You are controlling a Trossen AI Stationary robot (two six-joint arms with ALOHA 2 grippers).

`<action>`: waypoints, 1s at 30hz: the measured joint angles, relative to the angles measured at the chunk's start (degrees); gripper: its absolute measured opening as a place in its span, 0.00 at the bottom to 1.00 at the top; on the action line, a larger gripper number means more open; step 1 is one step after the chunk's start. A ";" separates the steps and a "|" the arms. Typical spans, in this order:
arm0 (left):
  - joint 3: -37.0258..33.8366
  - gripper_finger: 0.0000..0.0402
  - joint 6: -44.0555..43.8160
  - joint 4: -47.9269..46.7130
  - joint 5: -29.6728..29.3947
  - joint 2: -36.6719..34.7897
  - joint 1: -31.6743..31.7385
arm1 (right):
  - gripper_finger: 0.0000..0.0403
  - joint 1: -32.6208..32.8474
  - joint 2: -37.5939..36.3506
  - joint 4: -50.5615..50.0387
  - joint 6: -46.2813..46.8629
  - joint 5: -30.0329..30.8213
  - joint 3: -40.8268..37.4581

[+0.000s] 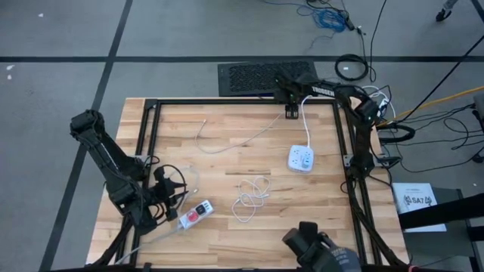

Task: Insert USB
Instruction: Insert the top right white cable charger into the black adapter charger

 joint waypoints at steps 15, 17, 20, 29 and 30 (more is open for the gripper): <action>0.00 0.30 0.09 0.00 0.74 0.02 1.03 | 0.09 -3.67 0.95 2.56 0.13 -4.84 -3.50; 0.00 0.30 0.09 0.00 0.74 0.04 1.03 | 0.03 -3.25 1.05 1.86 2.14 -5.09 -3.53; 0.00 0.30 0.04 0.00 0.68 0.04 1.03 | 0.02 -1.37 0.96 1.39 5.50 -7.97 -3.35; 0.00 0.30 0.02 -0.03 -0.85 0.04 1.08 | 0.00 9.73 0.92 3.81 26.21 -24.67 2.86; 0.00 0.30 0.02 -0.02 -0.97 0.04 1.08 | 0.00 11.44 0.92 4.91 28.84 -24.95 3.47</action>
